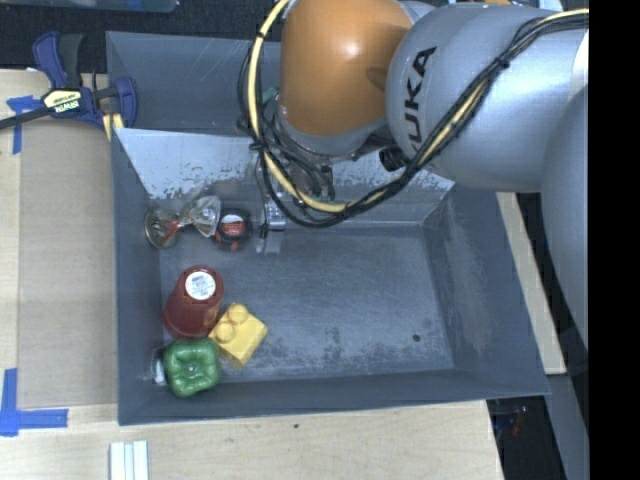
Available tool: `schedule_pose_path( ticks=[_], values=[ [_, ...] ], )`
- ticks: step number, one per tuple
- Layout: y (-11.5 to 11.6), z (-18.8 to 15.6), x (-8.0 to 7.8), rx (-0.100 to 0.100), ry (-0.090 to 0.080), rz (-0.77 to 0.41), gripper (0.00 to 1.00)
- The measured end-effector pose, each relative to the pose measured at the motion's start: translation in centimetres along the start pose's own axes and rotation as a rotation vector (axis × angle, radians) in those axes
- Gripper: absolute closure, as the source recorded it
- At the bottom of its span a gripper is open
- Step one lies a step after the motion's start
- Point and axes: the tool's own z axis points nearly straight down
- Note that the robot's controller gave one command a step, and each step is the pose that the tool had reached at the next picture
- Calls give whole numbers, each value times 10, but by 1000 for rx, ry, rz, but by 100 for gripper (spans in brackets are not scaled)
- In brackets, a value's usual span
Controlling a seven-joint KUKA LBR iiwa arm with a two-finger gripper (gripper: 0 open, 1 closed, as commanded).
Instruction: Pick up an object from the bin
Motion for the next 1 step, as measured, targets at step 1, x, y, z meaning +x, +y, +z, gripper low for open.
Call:
schedule_pose_path(
  ticks=[1],
  values=[
    [-1, -5, -1, -2, -8, 3, 0]
  ],
)
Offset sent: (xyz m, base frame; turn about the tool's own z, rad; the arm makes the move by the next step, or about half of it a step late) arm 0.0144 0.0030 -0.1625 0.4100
